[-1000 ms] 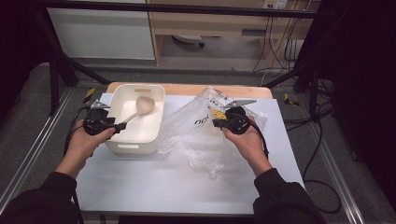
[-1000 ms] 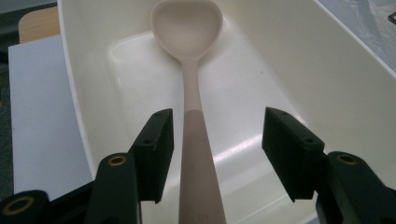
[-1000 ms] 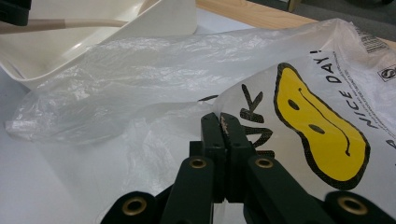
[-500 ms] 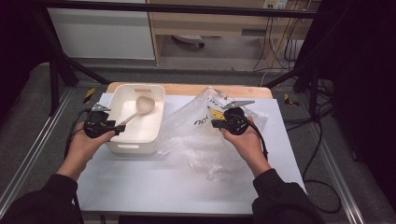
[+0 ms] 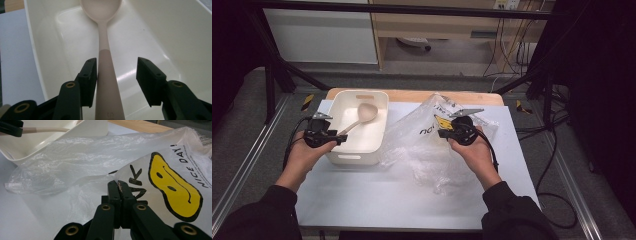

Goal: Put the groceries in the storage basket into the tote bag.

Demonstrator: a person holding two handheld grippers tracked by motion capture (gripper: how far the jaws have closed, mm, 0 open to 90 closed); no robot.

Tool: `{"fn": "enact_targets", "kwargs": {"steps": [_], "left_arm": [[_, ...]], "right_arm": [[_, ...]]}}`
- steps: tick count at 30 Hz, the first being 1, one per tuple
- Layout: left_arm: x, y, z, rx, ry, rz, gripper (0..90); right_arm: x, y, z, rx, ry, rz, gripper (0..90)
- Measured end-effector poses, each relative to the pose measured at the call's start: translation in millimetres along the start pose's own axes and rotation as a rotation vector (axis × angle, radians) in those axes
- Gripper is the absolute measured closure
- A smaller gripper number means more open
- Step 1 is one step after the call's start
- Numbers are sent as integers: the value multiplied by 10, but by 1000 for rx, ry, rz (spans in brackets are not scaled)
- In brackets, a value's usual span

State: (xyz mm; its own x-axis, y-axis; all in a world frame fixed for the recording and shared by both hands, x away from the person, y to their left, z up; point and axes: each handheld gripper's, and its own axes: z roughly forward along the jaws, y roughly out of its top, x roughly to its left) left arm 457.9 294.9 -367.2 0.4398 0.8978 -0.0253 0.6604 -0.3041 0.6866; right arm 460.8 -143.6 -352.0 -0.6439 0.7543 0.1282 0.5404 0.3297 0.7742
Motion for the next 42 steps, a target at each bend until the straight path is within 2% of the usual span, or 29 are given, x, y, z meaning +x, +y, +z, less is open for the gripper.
{"fn": "enact_targets", "kwargs": {"steps": [10, 17, 20, 29, 36, 42], "left_arm": [[17, -7, 27, 21, -5, -9, 531], [46, -21, 30, 27, 2, -22, 595], [64, -36, 37, 44, 1, -24, 629], [84, -105, 40, 41, -4, -35, 677], [87, -100, 51, 42, -7, -37, 680], [80, -62, 56, 69, -5, -24, 658]], "right_arm": [[-10, -5, -4, 1, 3, 2, 900], [-6, -4, -5, 0, 4, 2, 900], [-7, -3, -9, 1, 4, 2, 900], [1, -4, -10, 2, 5, -1, 900], [0, 2, -12, 5, 6, 0, 900], [-9, -5, -11, 9, 5, 4, 900]]}}
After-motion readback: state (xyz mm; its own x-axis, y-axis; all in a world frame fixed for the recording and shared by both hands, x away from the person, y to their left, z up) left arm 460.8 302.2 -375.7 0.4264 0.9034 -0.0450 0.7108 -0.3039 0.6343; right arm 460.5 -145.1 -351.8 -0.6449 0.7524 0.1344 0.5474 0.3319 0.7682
